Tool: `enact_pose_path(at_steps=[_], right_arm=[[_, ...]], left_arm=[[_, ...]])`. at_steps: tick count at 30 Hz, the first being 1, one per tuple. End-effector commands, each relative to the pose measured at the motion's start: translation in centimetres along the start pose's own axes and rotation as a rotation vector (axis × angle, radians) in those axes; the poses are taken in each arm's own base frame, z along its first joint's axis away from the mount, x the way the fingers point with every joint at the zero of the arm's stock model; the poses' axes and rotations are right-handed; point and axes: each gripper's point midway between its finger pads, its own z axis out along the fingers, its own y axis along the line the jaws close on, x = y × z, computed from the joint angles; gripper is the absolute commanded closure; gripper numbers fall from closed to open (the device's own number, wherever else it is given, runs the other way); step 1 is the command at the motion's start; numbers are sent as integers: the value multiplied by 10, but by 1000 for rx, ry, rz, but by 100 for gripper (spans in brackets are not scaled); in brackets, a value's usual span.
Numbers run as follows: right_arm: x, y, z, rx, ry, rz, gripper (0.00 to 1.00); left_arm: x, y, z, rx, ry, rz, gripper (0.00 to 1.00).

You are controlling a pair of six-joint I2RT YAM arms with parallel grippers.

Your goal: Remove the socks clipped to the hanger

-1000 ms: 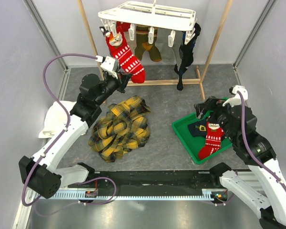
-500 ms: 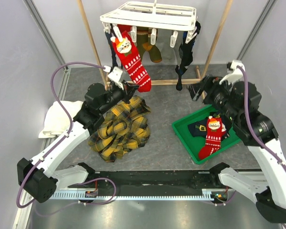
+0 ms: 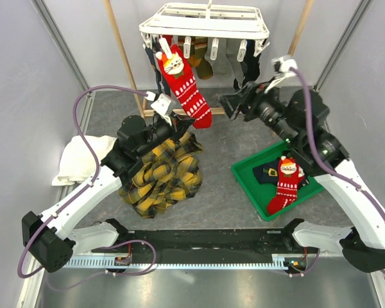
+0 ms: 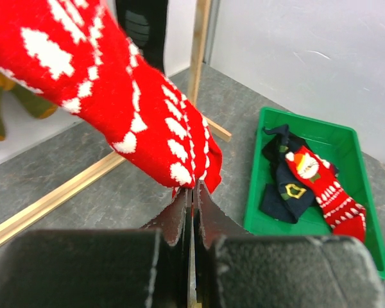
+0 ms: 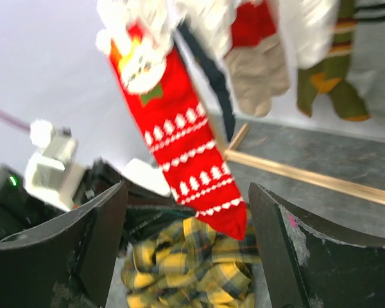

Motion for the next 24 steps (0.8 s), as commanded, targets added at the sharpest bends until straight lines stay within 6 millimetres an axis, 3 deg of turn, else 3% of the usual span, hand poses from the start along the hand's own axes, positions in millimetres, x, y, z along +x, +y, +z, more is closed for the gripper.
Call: enact_pose_path(at_steps=[1, 2, 4, 5, 7, 8, 10, 11, 14, 18, 21, 22, 23, 24], right_arm=[[27, 24, 14, -163, 4, -80, 16], [47, 20, 16, -169, 40, -89, 16], [57, 24, 14, -218, 31, -133, 16], [78, 15, 15, -215, 64, -156, 14], [84, 11, 12, -233, 41, -232, 11], [103, 3, 11, -234, 72, -261, 9], [104, 2, 10, -256, 29, -322, 7], [122, 1, 9, -292, 58, -343, 6], [136, 1, 12, -332, 69, -382, 6], [135, -3, 17, -311, 33, -363, 13], [133, 0, 20, -320, 14, -349, 45], [130, 2, 21, -326, -1, -343, 69], [130, 3, 21, -329, -7, -335, 79], [128, 4, 20, -335, -19, -334, 100]], left_arm=[[-31, -25, -9, 104, -84, -42, 98], [-33, -31, -11, 133, -85, -59, 98], [-36, -36, -13, 161, -87, -74, 98], [-37, -41, -15, 183, -87, -88, 98], [-40, -45, -16, 203, -90, -96, 98], [-41, -49, -17, 220, -88, -108, 98], [-43, -52, -17, 236, -82, -124, 98], [-46, -55, -17, 253, -79, -136, 98], [-44, -61, -16, 280, -62, -166, 98], [-45, -62, -16, 286, -62, -179, 98], [-45, -63, -15, 290, -61, -191, 98], [-44, -63, -14, 289, -55, -196, 98], [-47, -63, -13, 291, -56, -204, 98], [-46, -63, -12, 289, -50, -209, 96]])
